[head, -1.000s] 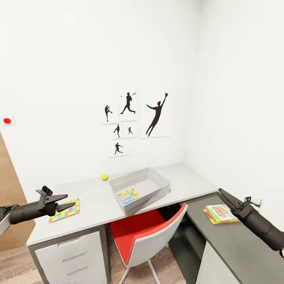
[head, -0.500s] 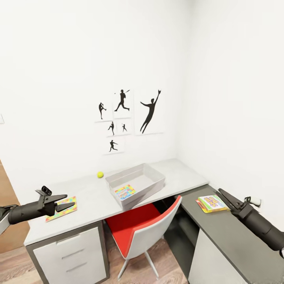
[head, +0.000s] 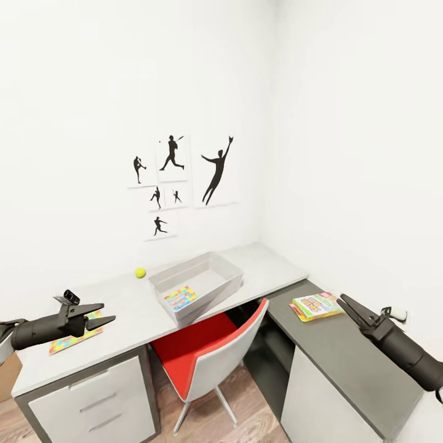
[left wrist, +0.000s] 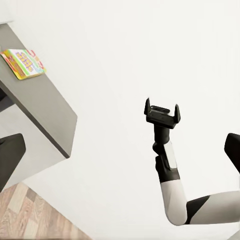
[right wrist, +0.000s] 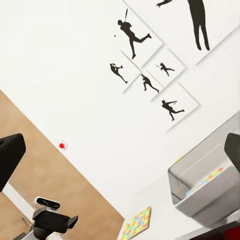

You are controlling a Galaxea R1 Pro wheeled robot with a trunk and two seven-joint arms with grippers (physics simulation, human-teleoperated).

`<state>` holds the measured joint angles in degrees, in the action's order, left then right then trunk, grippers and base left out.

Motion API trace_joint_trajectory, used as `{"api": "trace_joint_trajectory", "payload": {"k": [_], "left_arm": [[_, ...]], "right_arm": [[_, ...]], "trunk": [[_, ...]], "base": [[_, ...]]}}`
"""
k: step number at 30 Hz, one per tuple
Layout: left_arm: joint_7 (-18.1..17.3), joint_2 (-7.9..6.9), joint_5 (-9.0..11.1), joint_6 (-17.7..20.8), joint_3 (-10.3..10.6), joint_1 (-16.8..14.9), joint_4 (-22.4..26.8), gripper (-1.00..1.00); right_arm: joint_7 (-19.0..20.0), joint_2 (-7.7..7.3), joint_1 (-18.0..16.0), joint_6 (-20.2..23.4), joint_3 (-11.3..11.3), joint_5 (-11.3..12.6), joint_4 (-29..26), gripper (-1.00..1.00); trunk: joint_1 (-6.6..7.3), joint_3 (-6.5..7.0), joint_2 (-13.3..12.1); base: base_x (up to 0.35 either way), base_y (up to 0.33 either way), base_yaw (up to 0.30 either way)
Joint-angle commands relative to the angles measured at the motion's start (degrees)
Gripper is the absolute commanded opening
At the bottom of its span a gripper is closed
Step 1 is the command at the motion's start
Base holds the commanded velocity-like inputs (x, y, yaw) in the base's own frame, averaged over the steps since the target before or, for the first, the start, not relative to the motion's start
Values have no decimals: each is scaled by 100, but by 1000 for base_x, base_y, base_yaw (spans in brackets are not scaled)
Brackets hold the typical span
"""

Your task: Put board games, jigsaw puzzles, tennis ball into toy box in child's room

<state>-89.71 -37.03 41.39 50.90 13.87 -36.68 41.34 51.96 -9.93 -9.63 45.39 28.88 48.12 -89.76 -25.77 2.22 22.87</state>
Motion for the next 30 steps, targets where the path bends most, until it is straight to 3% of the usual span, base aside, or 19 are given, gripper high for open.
{"api": "trace_joint_trajectory", "payload": {"k": [1, 30], "left_arm": [[-29, -12, 18, 61, 29, -2, -3, 100], [-29, -42, 18, 52, 29, -1, -3, 100]], "right_arm": [[8, 4, -4, 31, 3, 13, 2, 100], [20, -8, -4, 31, 12, 13, 5, 100]], "trunk": [[-2, -7, 5], [-2, 51, 5]], "base": [[-73, 67, -232], [-39, 31, -273]]}}
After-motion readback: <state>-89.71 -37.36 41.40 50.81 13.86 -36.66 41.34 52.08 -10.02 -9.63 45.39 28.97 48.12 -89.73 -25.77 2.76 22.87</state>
